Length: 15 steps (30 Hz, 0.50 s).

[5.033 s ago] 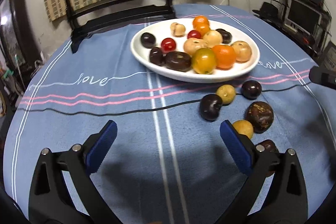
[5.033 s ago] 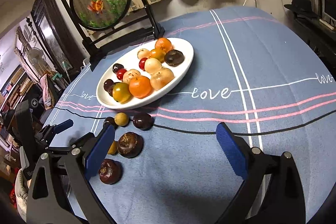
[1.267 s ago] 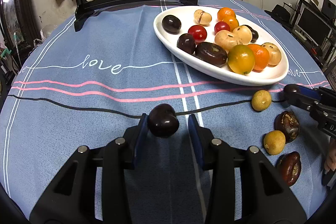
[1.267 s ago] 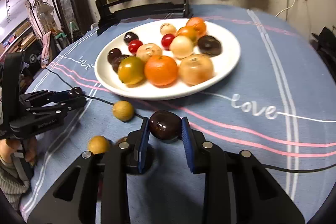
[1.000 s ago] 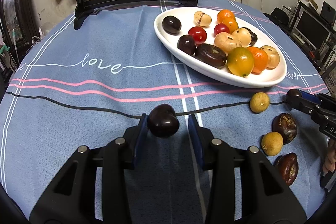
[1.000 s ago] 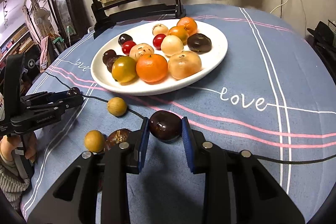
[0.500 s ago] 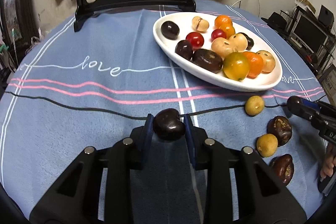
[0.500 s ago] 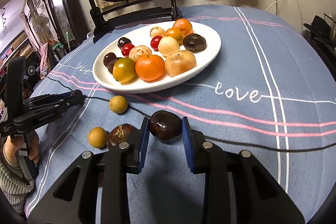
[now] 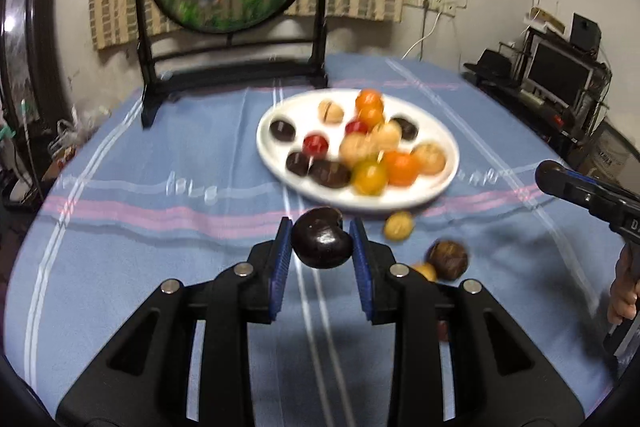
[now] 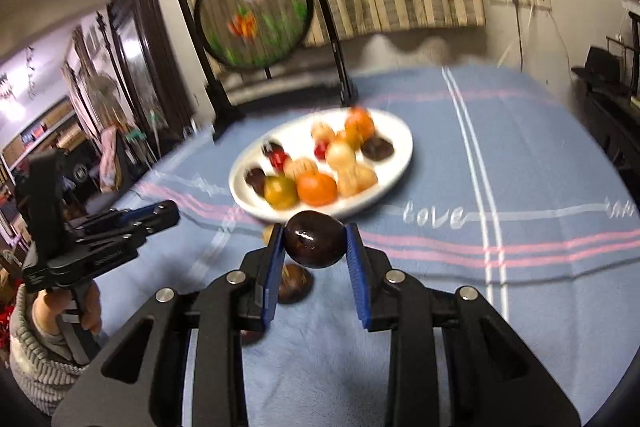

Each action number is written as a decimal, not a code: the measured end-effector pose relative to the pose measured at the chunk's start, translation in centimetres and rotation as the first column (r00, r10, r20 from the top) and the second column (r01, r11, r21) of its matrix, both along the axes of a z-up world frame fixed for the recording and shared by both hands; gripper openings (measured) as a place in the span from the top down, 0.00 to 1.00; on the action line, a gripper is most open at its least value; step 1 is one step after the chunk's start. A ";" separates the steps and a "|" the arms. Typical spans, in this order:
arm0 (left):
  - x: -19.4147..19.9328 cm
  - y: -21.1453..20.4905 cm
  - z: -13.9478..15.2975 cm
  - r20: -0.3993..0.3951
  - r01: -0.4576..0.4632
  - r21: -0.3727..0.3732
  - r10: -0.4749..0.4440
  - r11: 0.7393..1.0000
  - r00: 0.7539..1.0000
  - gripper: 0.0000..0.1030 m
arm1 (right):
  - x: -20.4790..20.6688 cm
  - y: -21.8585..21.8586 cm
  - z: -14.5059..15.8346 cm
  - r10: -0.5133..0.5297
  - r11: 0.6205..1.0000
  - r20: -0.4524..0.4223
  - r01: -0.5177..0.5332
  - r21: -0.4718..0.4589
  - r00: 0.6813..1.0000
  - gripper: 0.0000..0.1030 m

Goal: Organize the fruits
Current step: 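Carry both dark plums over the plate and open both tools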

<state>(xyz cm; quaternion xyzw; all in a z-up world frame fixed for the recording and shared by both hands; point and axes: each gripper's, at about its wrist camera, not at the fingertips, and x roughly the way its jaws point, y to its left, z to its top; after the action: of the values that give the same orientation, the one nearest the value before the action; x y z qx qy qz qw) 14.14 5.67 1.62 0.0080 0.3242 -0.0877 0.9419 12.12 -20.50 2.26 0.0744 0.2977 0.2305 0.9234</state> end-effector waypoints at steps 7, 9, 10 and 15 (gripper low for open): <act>6.8 -1.5 5.5 0.068 -0.008 -0.010 0.009 1.000 0.998 0.71 | 4.6 0.9 5.6 -0.007 1.000 0.083 0.005 0.028 0.997 0.70; 9.2 -2.1 5.4 0.061 -0.014 -0.011 0.014 1.000 0.998 0.71 | 6.1 1.2 5.7 -0.005 0.999 0.074 0.002 0.041 0.997 0.70; 10.6 -2.4 5.1 0.054 -0.017 -0.011 0.017 1.000 0.998 0.71 | 7.4 1.7 5.3 -0.001 0.999 0.059 -0.002 0.047 0.998 0.70; 16.2 -3.0 2.2 -0.020 -0.026 -0.050 0.025 0.998 0.999 0.71 | 12.4 3.6 1.5 0.009 1.000 -0.042 -0.008 0.010 0.999 0.70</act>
<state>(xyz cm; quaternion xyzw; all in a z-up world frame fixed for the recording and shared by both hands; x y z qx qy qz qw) 30.39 2.68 3.85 -0.0209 0.3313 -0.0839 0.9396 24.55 -16.92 3.74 0.0823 0.3161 0.2343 0.9156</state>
